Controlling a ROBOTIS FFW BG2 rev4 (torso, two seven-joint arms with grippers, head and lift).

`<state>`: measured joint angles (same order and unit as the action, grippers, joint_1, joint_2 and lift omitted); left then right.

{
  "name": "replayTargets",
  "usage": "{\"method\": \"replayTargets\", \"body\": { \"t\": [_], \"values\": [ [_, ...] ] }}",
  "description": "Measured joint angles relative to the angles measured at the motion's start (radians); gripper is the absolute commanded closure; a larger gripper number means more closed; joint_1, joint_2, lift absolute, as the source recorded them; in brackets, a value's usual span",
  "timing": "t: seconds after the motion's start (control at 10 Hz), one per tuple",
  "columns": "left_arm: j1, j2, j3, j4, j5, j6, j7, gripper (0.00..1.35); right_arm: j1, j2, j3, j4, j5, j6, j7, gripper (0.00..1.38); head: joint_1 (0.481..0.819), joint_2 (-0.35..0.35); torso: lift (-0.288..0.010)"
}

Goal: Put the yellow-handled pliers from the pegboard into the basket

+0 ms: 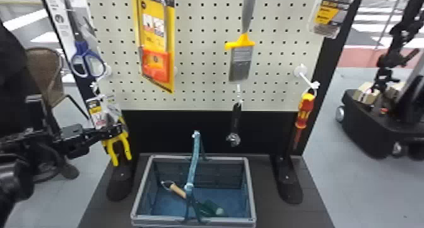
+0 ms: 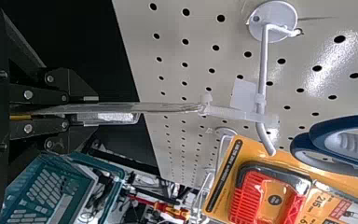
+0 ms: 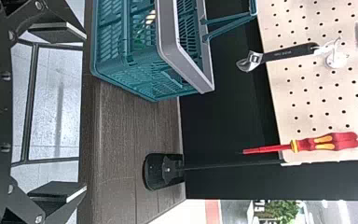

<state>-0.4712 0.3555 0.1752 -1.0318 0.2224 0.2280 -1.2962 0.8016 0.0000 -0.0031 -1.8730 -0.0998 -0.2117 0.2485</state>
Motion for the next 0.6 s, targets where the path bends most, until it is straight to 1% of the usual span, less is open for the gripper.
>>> {"method": "replayTargets", "body": {
  "t": [0.6],
  "values": [
    [0.018,-0.007,0.008,-0.030,0.001,0.011,0.000,1.22,0.000,0.000,0.000,0.001,-0.001,0.000,0.000,0.17,0.549,0.000,-0.100]
  ]
}}
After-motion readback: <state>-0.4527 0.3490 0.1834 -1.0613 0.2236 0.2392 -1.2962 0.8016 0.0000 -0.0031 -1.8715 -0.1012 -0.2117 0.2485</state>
